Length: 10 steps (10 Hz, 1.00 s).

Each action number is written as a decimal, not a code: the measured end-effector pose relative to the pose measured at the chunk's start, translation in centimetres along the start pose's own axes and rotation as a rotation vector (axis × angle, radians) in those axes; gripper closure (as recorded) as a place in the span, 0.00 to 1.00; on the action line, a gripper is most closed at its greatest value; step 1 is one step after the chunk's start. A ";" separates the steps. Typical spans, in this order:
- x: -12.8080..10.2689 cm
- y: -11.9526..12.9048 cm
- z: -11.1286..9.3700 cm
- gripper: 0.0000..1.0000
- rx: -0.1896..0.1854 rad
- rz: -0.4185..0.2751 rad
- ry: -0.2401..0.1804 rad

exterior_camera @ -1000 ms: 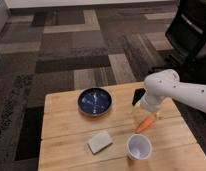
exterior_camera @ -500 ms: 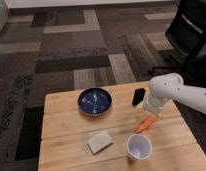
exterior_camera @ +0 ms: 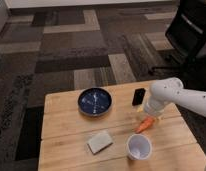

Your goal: Place the pepper in the ceramic bowl

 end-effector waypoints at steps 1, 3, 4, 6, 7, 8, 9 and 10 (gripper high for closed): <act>0.0 -0.3 0.2 0.40 0.016 0.002 0.003; 0.2 -0.3 0.8 0.66 0.050 0.010 0.012; 0.4 -0.1 0.9 0.78 0.057 0.013 0.016; 1.4 1.0 0.5 1.00 0.060 0.017 0.024; 2.4 2.6 -0.4 1.00 0.069 0.009 0.031; 2.8 3.3 -1.0 1.00 0.075 0.006 0.032; 3.1 4.2 -1.9 1.00 0.080 0.000 0.029; 3.5 6.0 -3.5 1.00 0.086 -0.017 0.021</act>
